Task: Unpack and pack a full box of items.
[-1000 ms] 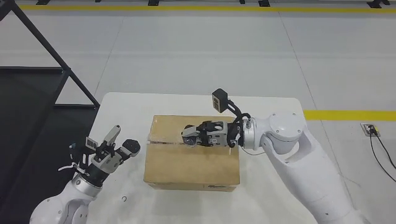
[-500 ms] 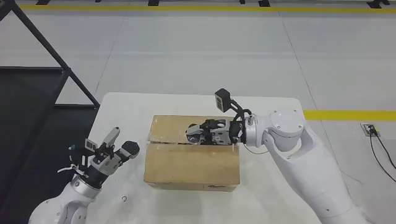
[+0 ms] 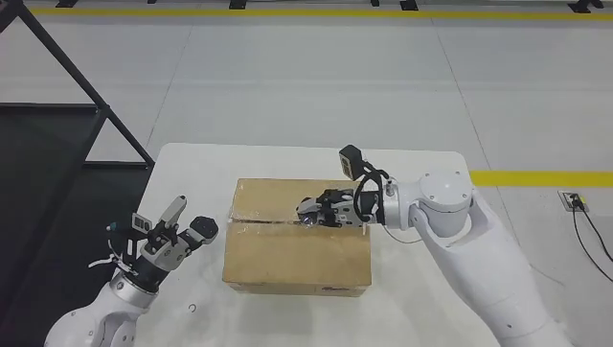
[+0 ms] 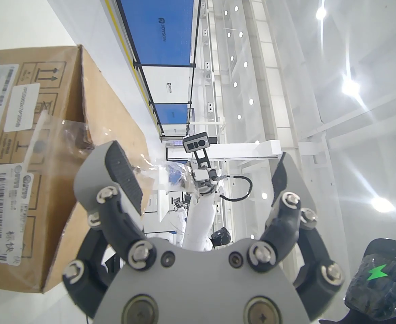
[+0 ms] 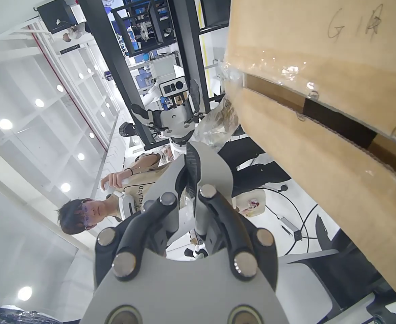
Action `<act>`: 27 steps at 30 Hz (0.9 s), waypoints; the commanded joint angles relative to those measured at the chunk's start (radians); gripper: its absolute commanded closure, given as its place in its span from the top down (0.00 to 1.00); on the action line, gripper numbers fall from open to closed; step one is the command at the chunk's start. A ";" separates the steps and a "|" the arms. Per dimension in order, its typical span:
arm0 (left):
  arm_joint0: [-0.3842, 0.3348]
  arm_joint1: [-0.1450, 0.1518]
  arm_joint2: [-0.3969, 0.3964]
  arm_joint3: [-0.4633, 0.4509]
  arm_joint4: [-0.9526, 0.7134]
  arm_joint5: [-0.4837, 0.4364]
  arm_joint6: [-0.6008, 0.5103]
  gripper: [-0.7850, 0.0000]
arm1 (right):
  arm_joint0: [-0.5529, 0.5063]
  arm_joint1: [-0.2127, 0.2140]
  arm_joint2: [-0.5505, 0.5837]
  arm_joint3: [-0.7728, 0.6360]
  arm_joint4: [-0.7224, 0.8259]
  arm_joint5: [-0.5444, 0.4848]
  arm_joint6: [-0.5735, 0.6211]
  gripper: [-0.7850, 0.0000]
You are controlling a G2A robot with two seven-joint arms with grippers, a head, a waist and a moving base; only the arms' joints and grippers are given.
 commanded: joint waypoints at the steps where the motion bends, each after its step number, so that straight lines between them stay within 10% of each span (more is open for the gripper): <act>1: -0.008 0.000 0.008 -0.010 0.013 0.007 -0.001 1.00 | 0.001 0.002 0.003 0.007 -0.005 0.005 -0.007 0.00; 27: -0.095 -0.002 0.082 0.024 0.057 0.045 0.030 1.00 | -0.041 0.026 0.027 -0.042 0.009 -0.009 -0.025 0.00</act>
